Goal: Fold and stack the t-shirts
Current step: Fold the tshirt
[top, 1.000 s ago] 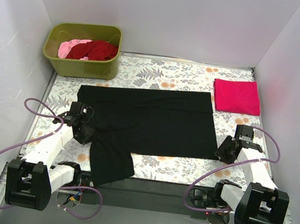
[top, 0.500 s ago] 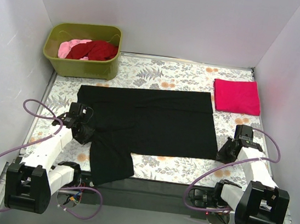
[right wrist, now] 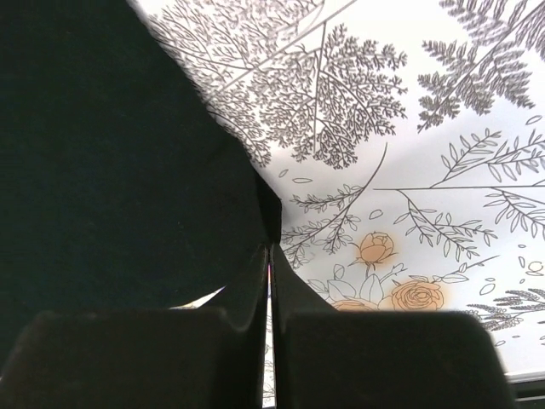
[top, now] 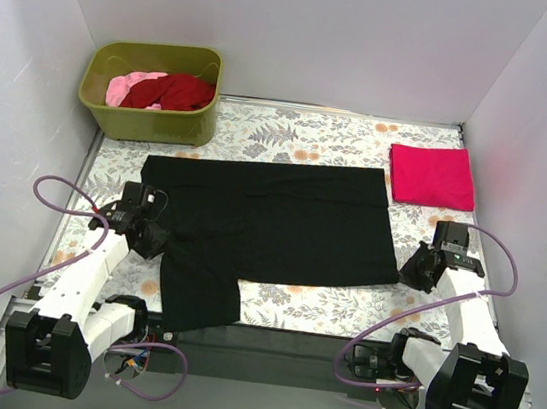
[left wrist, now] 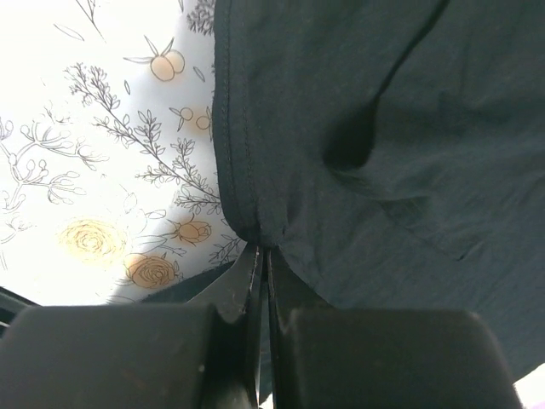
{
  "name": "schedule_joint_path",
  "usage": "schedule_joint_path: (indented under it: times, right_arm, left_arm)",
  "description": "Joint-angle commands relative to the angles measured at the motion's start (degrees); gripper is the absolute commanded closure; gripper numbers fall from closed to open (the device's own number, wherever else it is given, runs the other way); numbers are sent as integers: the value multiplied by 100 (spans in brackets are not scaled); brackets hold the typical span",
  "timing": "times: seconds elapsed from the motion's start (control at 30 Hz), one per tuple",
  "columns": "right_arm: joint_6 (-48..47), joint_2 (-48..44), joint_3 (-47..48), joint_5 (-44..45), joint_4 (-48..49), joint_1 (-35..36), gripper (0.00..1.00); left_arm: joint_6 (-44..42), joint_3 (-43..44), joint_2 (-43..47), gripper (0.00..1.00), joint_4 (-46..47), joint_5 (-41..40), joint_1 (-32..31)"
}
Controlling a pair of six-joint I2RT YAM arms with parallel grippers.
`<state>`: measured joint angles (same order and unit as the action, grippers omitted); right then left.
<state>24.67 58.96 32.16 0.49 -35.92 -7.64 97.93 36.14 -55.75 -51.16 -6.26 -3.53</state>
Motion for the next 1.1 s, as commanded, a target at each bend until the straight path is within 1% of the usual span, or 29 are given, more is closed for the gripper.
schedule_joint_path:
  times: [0.0,0.1,0.13,0.23,0.37,0.43,0.57,0.63,0.67,0.87,1.03,1.07]
  right_arm:
    - [-111,-104,299,-5,-20,-1,99]
    - [-199,-60,299,-5,-20,-1,99]
    - [-225,-51,299,-214,-20,-1,99]
    - [-304,19,317,-365,41,-1,99]
    - [-410,291,282,-427,155,-1,99]
    - [-401,353,186,-392,243,-1,94]
    - [-375,274,-131,-120,358,-1,76]
    - [-357,265,-157,-76,384,-1,73]
    - [-322,248,-175,90,419,-1,71]
    - [-252,274,-289,135,472,-1,68]
    - [-208,265,-404,-5,621,-1,66]
    - [-199,274,-421,-171,639,-1,66]
  left_arm:
    - [-19,297,125,100,-202,-252,28]
    - [-37,367,152,100,-246,-261,28]
    - [-37,376,195,100,-246,-288,28]
    - [-81,394,222,100,-228,-314,28]
    - [-116,376,169,100,-176,-235,28]
    - [-107,298,178,100,-123,-174,28]
    - [-151,227,204,100,-61,-77,28]
    - [-178,209,196,100,-52,-77,28]
    - [-186,200,196,100,-35,-77,28]
    - [-187,174,213,100,-8,-33,28]
    - [-204,157,231,100,0,-24,28]
    - [-204,156,231,100,9,-24,28]
